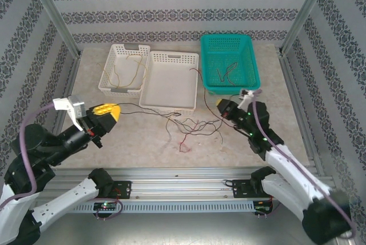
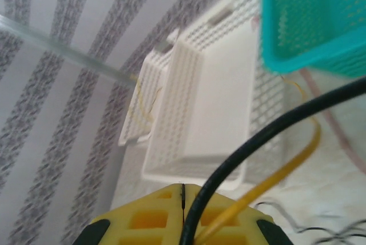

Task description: Untangle the cables

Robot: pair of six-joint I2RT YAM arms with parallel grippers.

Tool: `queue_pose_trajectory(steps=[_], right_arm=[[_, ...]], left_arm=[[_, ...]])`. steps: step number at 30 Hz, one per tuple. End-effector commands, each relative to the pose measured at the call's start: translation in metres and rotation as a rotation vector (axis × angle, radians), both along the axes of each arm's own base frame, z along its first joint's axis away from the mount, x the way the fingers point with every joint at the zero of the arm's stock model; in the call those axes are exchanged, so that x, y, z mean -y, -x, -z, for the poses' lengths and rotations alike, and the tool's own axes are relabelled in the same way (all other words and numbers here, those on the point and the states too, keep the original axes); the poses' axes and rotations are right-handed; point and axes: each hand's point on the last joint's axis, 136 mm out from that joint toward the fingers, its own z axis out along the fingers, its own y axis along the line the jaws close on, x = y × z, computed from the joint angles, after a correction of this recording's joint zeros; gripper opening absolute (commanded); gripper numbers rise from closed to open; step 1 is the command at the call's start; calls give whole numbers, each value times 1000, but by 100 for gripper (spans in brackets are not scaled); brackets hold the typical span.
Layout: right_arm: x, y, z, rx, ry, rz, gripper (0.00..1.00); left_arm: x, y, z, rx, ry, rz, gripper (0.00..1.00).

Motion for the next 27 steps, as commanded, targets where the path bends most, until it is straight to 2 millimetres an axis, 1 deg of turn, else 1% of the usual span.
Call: queue_pose_trajectory(steps=[1,4,8,11,13,15,17,19,20,23,25,27], right_arm=[[50,16,37,-108,213,125,0],[67,21,40,-136,181,149,0],[85,22,45,-166,160,185,0],[88,21,42,-154,128,188,0],[86,19,36,-136,121,179,0],[84,19,25,-102,115,165,0],[83,19,9,-60,118,159,0],[81,20,-7,-22,120,153,0],[80,21,-17,-1,121,145,0],[73,25,-48,68,108,104,0],[70,28,-66,101,98,92,0],[69,32,-89,145,98,82,0]], left_arm=[[-9,-4,-16,71,-57,-63,0],[-5,-12,-30,104,-65,-79,0],[7,-36,-41,136,-113,-126,0],[22,-54,-48,149,-134,-134,0],[31,-73,-46,164,-168,-169,0],[44,-97,-38,166,-230,-205,0],[62,-125,-26,162,-288,-221,0],[80,-151,-14,141,-311,-204,0],[85,-166,-8,121,-306,-196,0],[93,-207,6,72,-277,-195,0],[94,-231,13,35,-243,-192,0],[96,-252,20,13,-210,-185,0]])
